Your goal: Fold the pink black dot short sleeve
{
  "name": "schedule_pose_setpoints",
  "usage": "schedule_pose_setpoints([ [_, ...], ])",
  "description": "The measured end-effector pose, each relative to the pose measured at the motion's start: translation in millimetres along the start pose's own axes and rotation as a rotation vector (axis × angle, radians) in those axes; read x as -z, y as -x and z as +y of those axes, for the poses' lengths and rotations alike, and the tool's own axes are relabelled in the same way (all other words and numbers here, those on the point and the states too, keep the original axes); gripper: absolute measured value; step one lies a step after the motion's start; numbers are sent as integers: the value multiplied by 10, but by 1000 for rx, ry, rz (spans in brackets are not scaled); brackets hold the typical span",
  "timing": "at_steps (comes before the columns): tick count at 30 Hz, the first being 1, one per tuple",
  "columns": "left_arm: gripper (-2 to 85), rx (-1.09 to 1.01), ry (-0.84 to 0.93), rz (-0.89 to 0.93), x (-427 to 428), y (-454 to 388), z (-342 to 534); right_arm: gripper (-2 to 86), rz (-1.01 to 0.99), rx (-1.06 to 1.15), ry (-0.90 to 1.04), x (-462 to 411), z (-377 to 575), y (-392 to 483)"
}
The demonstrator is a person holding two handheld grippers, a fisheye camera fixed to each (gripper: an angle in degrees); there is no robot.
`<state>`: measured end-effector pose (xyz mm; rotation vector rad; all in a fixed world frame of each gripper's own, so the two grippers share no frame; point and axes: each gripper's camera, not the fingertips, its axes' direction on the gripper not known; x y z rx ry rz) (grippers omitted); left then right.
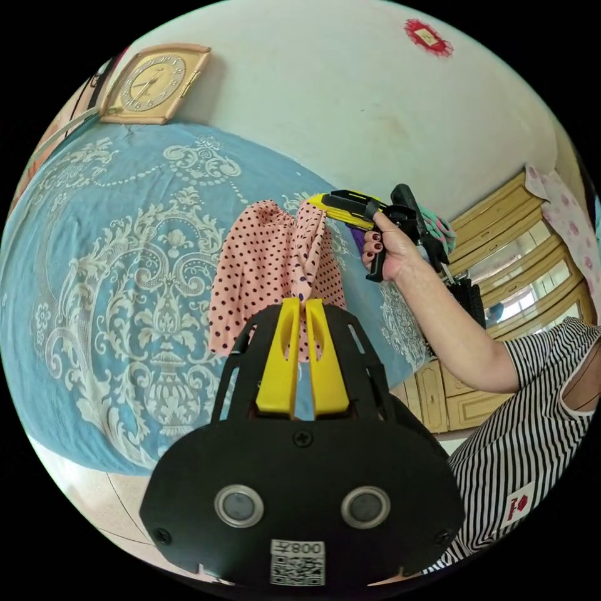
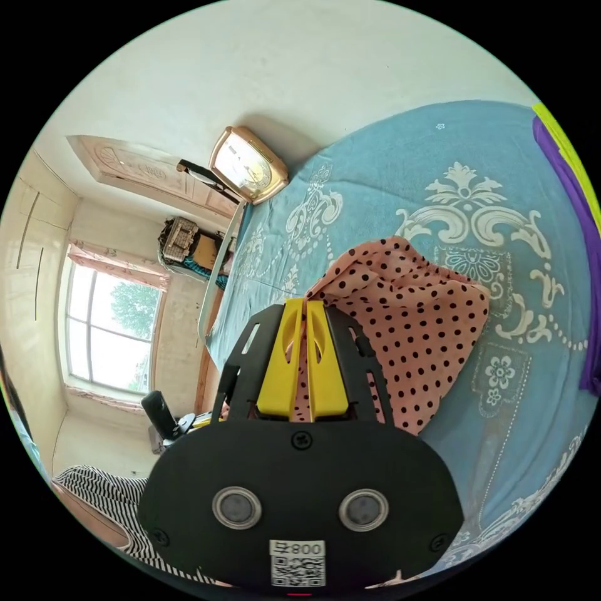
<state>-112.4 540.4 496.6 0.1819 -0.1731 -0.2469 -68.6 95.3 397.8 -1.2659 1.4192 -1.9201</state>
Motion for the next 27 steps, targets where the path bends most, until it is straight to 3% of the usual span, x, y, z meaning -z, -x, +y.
schedule_pose_setpoints([
  [14,17,224,-45,51,-261,1063,841,4,87,90,153,-903,-755,986],
  [27,24,343,-67,136,-585,1425,1399,26,161,122,262,-1291,-1071,1542],
])
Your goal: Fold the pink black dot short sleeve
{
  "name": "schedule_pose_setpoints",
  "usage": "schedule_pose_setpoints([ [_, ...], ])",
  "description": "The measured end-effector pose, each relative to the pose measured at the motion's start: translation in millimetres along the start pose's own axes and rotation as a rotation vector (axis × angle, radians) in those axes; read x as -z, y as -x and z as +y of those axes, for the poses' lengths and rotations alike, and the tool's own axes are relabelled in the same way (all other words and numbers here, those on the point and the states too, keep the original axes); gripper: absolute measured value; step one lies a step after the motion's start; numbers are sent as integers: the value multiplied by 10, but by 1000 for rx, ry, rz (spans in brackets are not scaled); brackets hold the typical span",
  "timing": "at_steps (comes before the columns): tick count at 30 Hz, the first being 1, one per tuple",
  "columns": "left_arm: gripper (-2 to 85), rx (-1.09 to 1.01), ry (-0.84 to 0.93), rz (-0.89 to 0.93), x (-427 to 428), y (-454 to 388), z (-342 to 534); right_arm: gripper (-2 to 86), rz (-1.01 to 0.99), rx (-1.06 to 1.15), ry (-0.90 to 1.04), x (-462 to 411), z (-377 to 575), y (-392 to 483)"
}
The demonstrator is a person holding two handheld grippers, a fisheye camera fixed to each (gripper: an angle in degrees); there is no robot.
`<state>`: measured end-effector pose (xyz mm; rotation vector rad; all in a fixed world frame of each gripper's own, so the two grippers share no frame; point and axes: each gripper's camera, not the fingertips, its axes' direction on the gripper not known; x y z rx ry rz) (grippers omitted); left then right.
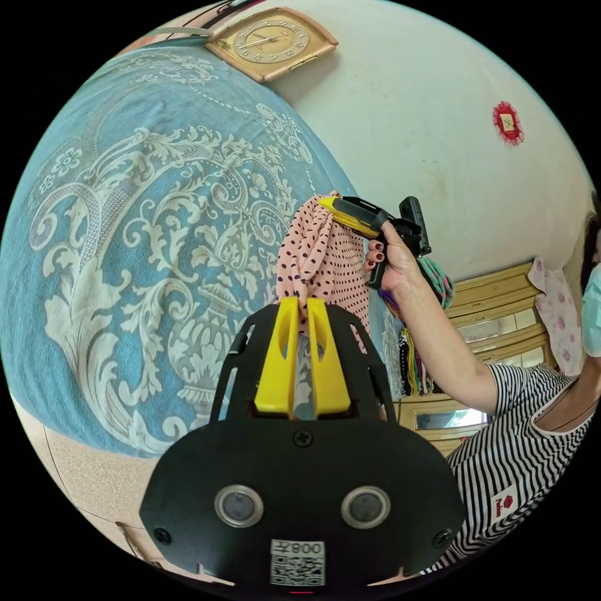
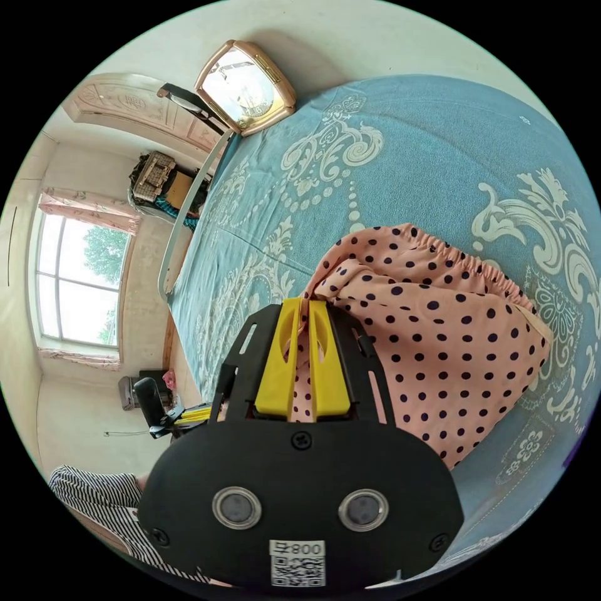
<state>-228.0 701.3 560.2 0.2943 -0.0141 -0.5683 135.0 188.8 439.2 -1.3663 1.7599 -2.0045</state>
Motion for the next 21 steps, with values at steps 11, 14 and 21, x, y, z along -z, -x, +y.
schedule_pose_setpoints([
  [11,6,-158,-42,-159,-141,-523,464,30,-97,100,-141,669,312,573],
  [14,4,-195,-34,-210,-325,-628,410,15,-26,79,-100,597,226,617],
  [21,2,-175,47,-307,-738,-639,471,2,169,124,48,236,31,926],
])
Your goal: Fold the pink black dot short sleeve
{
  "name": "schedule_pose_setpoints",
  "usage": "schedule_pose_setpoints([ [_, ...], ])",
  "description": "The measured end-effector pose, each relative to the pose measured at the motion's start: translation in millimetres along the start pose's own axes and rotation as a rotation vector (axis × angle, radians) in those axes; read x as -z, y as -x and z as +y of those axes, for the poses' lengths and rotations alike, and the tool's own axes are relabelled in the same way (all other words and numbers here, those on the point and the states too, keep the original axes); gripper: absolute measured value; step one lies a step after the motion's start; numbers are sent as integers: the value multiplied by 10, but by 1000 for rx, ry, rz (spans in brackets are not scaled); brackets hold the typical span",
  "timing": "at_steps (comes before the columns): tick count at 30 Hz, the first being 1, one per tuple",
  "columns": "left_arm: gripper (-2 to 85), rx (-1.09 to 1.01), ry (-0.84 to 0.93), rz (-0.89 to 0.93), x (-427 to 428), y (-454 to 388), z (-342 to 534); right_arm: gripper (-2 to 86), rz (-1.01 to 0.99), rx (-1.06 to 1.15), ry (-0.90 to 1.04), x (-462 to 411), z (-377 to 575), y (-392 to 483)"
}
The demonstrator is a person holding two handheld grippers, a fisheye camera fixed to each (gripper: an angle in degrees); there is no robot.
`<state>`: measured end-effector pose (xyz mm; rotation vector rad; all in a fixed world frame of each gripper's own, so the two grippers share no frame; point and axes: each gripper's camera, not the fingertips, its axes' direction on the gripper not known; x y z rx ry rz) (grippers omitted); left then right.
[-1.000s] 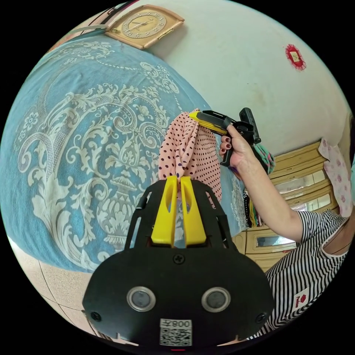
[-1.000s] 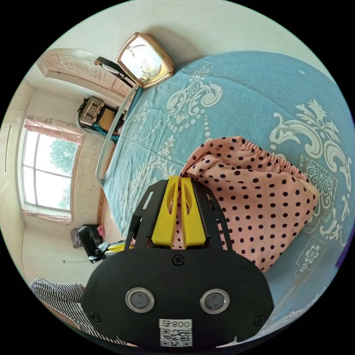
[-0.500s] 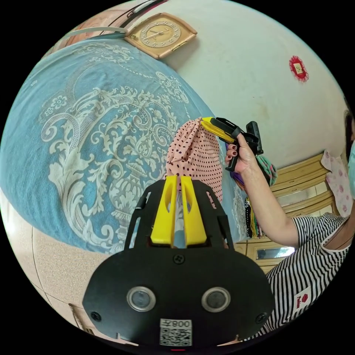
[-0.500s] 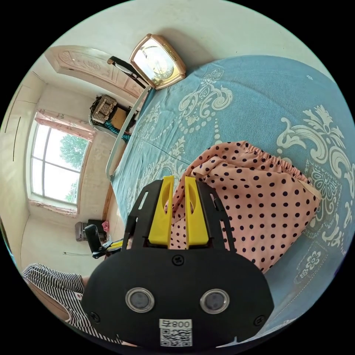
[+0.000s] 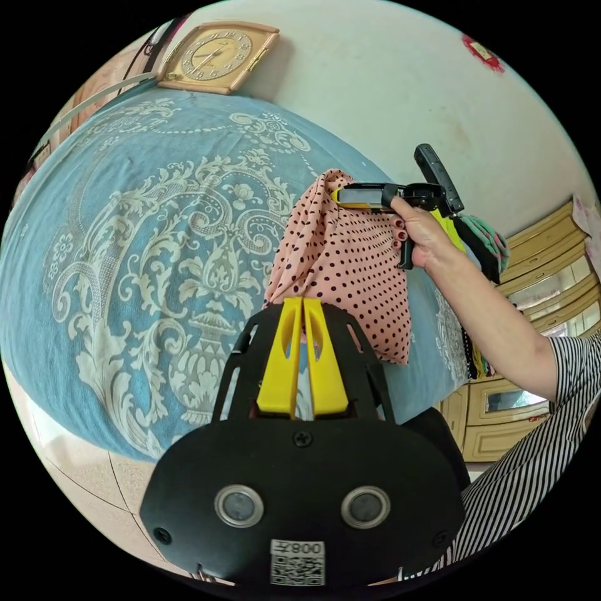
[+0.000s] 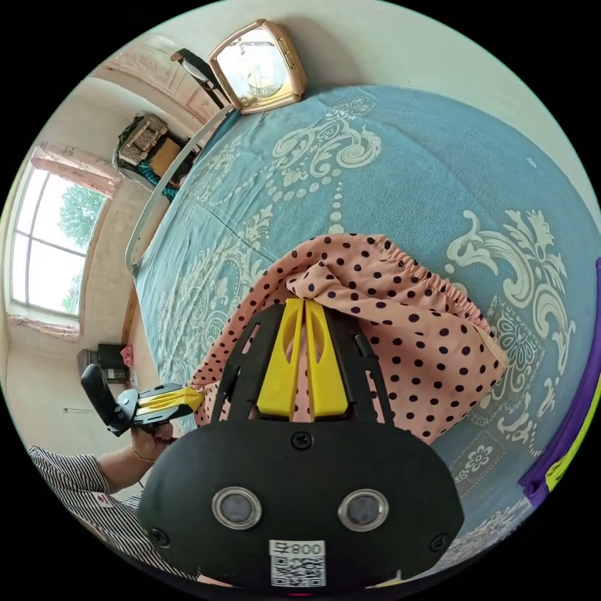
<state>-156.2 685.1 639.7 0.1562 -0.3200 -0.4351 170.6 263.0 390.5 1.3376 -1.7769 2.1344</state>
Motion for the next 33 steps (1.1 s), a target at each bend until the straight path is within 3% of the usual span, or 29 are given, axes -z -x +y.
schedule_pose_setpoints([
  [4,2,-74,23,-90,-84,-250,94,1,84,76,-23,25,120,311],
  [10,2,-83,38,-83,-182,-410,135,1,211,176,-70,25,354,721],
  [14,3,-150,-28,-155,-89,-667,272,2,159,203,-53,273,548,898],
  [17,3,-144,38,-185,-278,-690,319,3,104,251,-104,382,855,1082],
  [21,4,-92,45,-130,-357,-655,333,6,130,260,72,-30,926,1116],
  [27,7,-59,15,-12,-272,-645,525,33,20,234,-26,496,1388,975],
  [33,28,56,73,242,-464,-520,811,85,-296,-84,-68,856,2840,178],
])
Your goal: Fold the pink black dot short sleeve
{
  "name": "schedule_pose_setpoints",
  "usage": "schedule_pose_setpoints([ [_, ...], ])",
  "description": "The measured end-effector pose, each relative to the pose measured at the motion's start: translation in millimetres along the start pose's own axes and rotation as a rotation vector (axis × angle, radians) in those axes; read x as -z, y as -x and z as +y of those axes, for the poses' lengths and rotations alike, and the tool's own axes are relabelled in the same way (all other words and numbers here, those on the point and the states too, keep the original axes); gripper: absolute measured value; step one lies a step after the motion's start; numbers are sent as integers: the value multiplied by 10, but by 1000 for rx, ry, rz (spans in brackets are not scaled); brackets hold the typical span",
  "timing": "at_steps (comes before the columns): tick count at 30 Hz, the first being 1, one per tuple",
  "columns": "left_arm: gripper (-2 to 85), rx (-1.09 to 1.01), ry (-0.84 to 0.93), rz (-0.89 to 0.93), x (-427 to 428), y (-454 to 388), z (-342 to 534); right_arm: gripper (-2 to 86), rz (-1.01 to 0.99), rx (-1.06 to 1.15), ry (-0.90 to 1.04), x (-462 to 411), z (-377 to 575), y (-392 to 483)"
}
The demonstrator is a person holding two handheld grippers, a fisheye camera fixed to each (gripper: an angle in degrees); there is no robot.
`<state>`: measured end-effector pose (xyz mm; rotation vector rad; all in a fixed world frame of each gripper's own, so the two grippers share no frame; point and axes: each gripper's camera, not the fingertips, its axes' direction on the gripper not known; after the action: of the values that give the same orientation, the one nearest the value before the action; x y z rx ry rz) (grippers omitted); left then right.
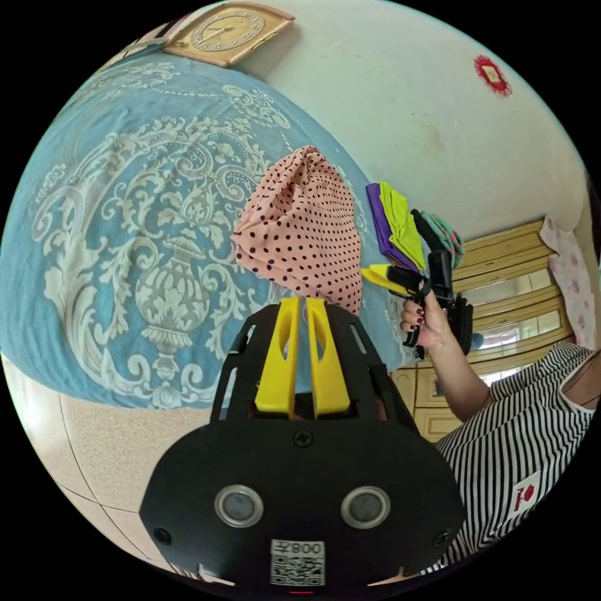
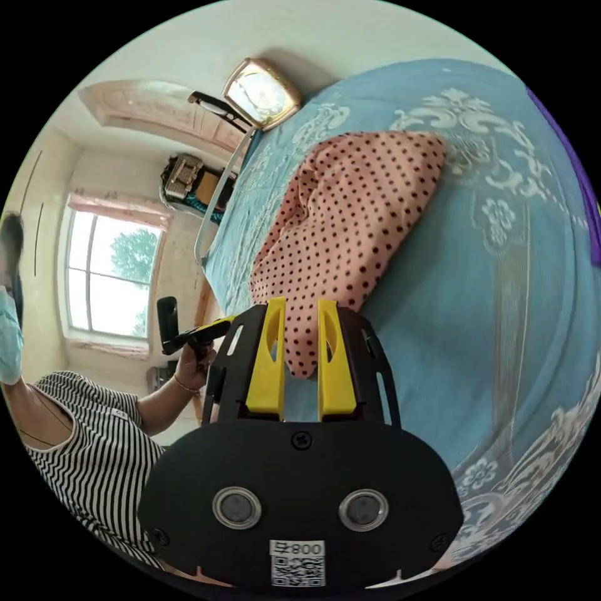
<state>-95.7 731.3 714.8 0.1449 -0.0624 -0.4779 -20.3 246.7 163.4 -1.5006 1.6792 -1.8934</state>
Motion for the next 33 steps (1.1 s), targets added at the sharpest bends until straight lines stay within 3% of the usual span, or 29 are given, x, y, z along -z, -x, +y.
schedule_pose_setpoints([
  [2,47,38,29,107,-154,50,46,88,-99,-161,-19,104,574,-360],
  [7,58,132,28,316,-461,161,-18,91,-249,-305,-10,34,1216,-735],
  [17,4,217,-1,375,-759,216,87,99,-412,-377,-31,-153,1774,-985],
  [27,7,192,26,396,-941,78,240,81,-488,-399,-24,-426,2094,-996],
  [33,44,183,39,442,-1023,12,376,25,-510,-399,-19,-601,2266,-928],
])
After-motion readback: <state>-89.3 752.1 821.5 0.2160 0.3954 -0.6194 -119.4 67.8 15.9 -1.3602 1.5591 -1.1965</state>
